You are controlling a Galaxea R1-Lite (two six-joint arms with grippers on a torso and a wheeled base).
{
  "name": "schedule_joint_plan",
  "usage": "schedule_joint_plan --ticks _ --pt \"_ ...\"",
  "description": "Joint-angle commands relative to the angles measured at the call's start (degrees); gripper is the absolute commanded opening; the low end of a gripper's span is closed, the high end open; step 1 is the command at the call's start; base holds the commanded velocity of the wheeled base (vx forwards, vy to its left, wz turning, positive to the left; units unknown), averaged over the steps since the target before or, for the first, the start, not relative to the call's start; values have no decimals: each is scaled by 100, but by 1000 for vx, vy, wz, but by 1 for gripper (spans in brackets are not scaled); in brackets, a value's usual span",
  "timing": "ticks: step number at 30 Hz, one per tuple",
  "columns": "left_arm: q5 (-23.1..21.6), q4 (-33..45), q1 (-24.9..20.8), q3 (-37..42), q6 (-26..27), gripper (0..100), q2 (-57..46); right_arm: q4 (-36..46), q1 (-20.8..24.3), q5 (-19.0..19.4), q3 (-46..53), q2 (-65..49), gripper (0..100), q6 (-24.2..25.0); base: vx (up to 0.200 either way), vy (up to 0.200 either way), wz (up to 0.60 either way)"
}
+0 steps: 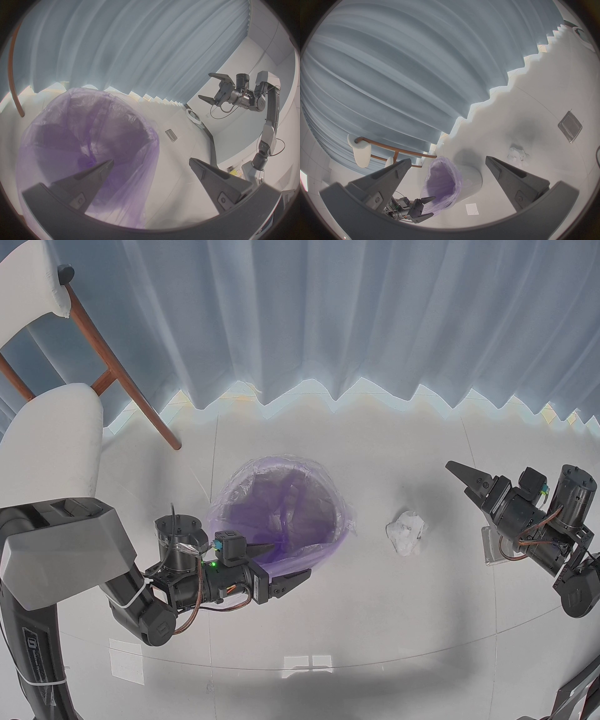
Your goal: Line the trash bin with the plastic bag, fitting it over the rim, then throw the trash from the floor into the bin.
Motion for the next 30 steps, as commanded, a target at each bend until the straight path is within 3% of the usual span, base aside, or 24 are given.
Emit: schedule_joint_plan --ticks 1,8,9,22,30 --pt "3 -13 3 -16 15 100 165 -2 10 4 7 42 100 0 0 0 0" --pt "12 -215 -32 -34 24 100 411 -2 10 4 7 50 100 0 0 0 0" --pt "12 -215 -50 -34 15 0 420 -2 10 4 7 50 100 0 0 0 0" --pt "3 -549 -129 168 24 0 455 -2 1 4 -1 42 100 0 0 0 0" --pt "109 -672 -603 625 33 0 428 -11 -8 4 -1 24 100 0 0 0 0"
